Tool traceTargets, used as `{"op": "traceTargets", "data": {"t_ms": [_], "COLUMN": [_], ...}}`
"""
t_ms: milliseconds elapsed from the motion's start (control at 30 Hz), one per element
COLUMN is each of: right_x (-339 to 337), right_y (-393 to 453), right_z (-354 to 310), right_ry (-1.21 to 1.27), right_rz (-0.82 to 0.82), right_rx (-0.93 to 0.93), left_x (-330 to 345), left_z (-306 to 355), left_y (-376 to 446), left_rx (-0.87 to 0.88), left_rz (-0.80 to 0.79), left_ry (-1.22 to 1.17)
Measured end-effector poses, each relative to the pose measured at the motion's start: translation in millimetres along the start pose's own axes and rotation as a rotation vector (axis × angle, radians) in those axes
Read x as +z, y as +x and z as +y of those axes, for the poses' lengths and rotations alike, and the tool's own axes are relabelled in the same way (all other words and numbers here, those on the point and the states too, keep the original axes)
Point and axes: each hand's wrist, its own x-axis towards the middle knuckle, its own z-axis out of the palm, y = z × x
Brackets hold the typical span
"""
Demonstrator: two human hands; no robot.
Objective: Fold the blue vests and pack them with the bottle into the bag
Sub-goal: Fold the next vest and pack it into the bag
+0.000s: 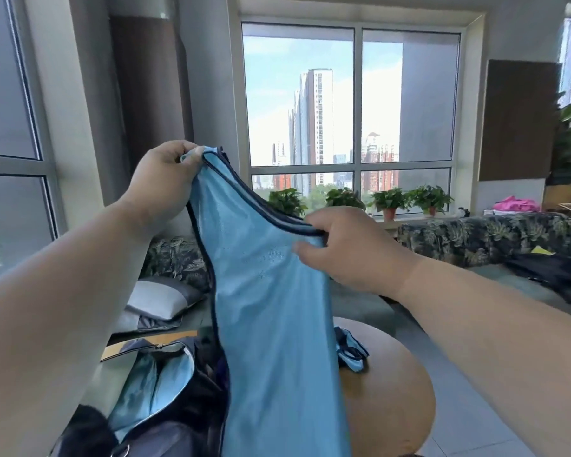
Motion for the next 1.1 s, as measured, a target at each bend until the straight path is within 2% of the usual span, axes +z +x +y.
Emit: {"op": "traceTargets", "data": {"t_ms": [67,233,300,367,400,467,500,533,700,833,933,1100], "right_x": [3.6,21.6,28.0,40.8,50.0,75.4,87.8,98.1,118.7,129.0,139.8,157.4], "right_y": [-5.3,-23.5,-28.2,-34.6,-39.2,-49.8,-56.1,-61.5,-65.1,-64.3,-64.0,-61.7], "right_z": [1.2,6.1,5.7,9.8,14.2,25.1,30.1,34.5,46.4,51.5,49.0,44.1], "right_ry": [0.235,0.422,0.677,0.980,1.117,1.313,1.339,1.322,1.319,1.536,1.622,1.700], "right_rz": [0.028,0.043,0.129,0.203,0.164,-0.158,-0.332,-0.421,-0.325,-0.422,-0.427,-0.326], "right_rx": [0.061,0.108,0.134,0.240,0.320,0.442,0.490,0.529,0.610,0.662,0.666,0.715], "left_x": [-4.2,-7.0,-5.9,-4.4,-2.6,3.7,7.5,12.0,21.9,25.2,39.3,77.2], "left_z": [0.0,3.0,4.6,7.5,8.9,9.5,8.9,7.3,-15.4,-44.6,-72.1,-139.8], "left_y": [1.6,0.1,-1.1,-2.0,-2.7,-5.4,-7.2,-9.2,-15.2,-10.8,-13.7,-49.5], "left_rx": [0.002,-0.012,-0.020,-0.039,-0.045,-0.039,-0.035,-0.037,-0.122,-0.162,-0.207,-0.408], "left_rz": [-0.001,-0.082,-0.115,-0.137,-0.144,-0.173,-0.194,-0.218,-0.283,-0.234,-0.237,-0.280], "left_ry": [-0.041,-0.132,-0.202,-0.244,-0.254,-0.246,-0.225,-0.193,-0.110,-0.049,0.004,0.124]}}
